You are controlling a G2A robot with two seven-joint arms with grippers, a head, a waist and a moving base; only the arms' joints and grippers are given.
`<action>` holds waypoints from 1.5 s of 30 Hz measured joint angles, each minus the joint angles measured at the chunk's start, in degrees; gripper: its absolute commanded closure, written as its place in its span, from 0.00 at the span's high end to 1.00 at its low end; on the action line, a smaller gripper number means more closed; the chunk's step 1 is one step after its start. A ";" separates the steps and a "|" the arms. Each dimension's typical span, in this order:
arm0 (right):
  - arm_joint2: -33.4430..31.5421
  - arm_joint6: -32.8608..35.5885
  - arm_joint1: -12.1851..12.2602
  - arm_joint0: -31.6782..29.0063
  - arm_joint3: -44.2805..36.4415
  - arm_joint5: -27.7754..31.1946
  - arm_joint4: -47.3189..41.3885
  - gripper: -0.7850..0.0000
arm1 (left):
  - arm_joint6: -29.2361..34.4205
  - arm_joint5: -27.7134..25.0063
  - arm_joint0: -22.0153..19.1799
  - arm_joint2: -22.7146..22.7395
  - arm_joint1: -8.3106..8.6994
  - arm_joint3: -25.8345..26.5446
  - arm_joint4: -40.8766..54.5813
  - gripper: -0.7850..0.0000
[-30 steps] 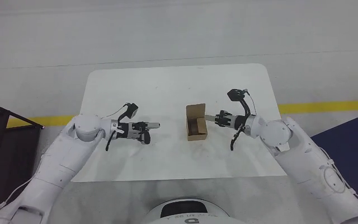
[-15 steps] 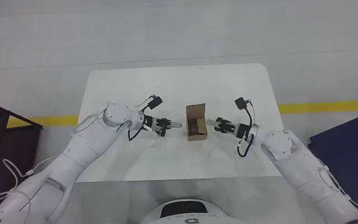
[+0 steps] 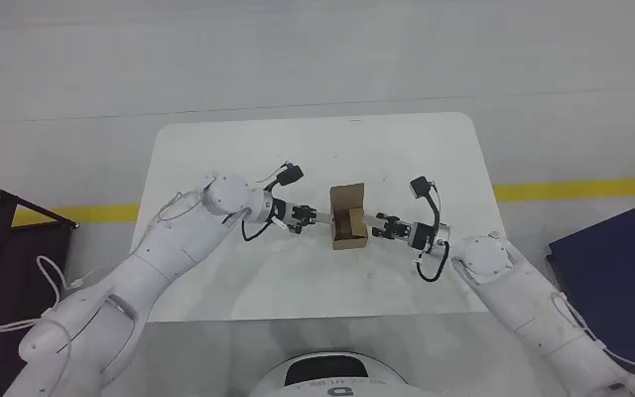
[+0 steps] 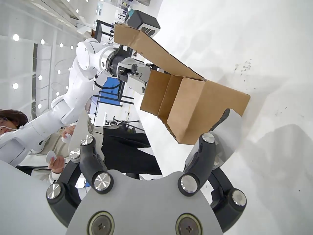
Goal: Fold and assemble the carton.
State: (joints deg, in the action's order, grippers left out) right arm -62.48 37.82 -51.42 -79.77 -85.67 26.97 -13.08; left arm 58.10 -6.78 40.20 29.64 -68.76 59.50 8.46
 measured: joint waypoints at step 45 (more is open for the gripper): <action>-0.62 4.31 -1.70 2.93 -1.91 -1.20 6.48 1.00 | 1.95 3.75 2.30 9.27 2.30 9.10 -17.23 0.00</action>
State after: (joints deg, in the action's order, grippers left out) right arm -63.10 42.13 -53.12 -76.84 -87.58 25.77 -6.61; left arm 60.05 -3.03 42.50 38.91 -66.45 68.60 -8.77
